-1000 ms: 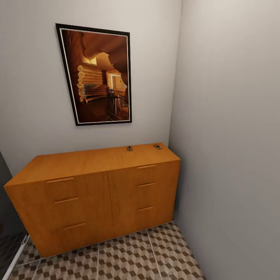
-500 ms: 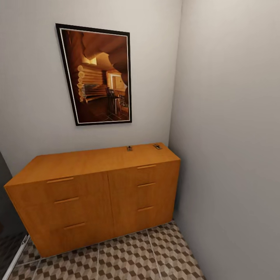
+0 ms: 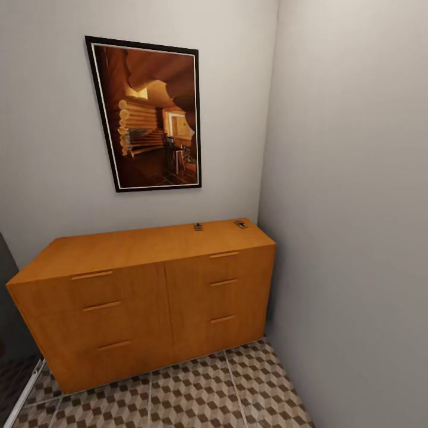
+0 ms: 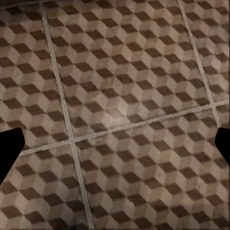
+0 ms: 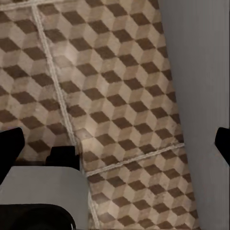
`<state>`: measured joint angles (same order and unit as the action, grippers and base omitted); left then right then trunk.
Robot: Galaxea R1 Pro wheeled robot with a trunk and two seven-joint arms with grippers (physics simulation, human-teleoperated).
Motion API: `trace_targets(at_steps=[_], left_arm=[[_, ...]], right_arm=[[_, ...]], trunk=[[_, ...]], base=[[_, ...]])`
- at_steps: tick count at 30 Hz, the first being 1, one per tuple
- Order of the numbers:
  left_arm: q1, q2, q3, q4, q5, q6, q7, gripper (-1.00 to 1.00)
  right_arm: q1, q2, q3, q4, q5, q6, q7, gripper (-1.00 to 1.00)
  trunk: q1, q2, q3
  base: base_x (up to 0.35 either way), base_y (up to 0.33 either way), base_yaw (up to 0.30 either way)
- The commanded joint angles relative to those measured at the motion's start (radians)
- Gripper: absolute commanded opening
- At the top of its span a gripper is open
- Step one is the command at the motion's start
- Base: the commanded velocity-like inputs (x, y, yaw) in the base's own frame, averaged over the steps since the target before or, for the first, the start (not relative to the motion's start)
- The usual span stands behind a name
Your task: Take the four mousetraps from the cabinet in the bathroom and place them on the bathroom floor. Make sure all four end up on the same floor surface, and ensure that at least two of them are either under or directly next to the same bathroom sink.
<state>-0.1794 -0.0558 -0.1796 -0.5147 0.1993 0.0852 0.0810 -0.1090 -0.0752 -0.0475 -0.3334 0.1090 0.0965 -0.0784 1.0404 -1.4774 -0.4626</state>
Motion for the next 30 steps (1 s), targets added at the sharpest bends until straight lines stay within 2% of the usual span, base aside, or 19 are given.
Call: trace_targets(at_steps=[1,2,3,7,11,13,15,16,20,24,27,30], left_arm=[[0.000,0.001,-0.007,-0.065,-0.001,0.047,0.008,1.00],[0.000,0.001,-0.007,-0.065,-0.001,0.047,0.008,1.00],[0.000,0.000,-0.007,-0.128,-0.012,0.089,0.007,1.00],[0.000,-0.002,-0.008,-0.406,-0.050,0.278,0.004,1.00],[0.000,-0.009,-0.016,-0.690,-0.070,0.479,0.002,1.00],[-0.001,-0.017,-0.026,-0.811,-0.075,0.570,0.001,1.00],[-0.003,-0.030,-0.040,-0.890,-0.079,0.642,0.001,1.00],[-0.006,-0.043,-0.054,-0.938,-0.083,0.693,0.001,1.00],[-0.008,-0.059,-0.083,-0.989,-0.090,0.750,0.002,1.00],[-0.022,-0.070,-0.102,-1.011,-0.095,0.776,0.002,1.00],[-0.068,-0.082,-0.109,-1.018,-0.097,0.793,0.002,1.00],[-0.139,-0.092,-0.113,-1.021,-0.098,0.825,0.001,1.00]], right_arm=[[0.000,0.001,-0.006,-0.054,0.010,0.048,0.000,1.00],[0.000,0.001,-0.008,-0.108,0.009,0.091,0.000,1.00],[0.000,0.001,-0.008,-0.108,0.009,0.091,0.000,1.00],[0.000,0.001,-0.014,-0.348,0.006,0.278,0.000,1.00],[0.000,0.001,-0.017,-0.597,0.003,0.465,0.001,1.00],[0.000,0.001,-0.019,-0.713,0.002,0.550,0.001,1.00],[0.000,0.001,-0.022,-0.818,0.001,0.625,0.000,1.00],[0.000,0.001,-0.028,-0.908,0.001,0.688,0.000,1.00],[0.002,0.001,-0.046,-1.040,0.002,0.780,0.000,1.00],[0.002,0.001,-0.059,-1.106,0.005,0.851,0.000,1.00],[-0.018,0.001,-0.065,-1.129,0.006,0.904,-0.001,1.00],[-0.071,0.001,-0.067,-1.142,0.008,0.951,-0.002,1.00]], trunk=[[0.000,-0.001,-0.001],[0.000,-0.001,-0.001],[0.000,-0.001,-0.001],[0.000,-0.001,-0.001],[0.000,-0.001,-0.001],[0.000,-0.001,-0.001],[0.000,-0.001,-0.001],[0.000,-0.001,-0.001],[0.000,-0.001,-0.001],[0.000,-0.001,-0.001],[0.000,-0.001,-0.001],[0.000,-0.001,-0.001]], base=[[0.000,0.000,0.000],[0.000,0.000,0.000],[0.000,0.000,0.000],[0.000,0.000,0.000],[0.000,0.000,0.000],[0.000,0.000,0.000],[0.000,0.000,0.000],[0.000,0.000,0.000],[0.000,0.000,0.000],[0.000,0.000,0.000],[0.000,0.000,0.000],[0.000,0.000,0.000]])
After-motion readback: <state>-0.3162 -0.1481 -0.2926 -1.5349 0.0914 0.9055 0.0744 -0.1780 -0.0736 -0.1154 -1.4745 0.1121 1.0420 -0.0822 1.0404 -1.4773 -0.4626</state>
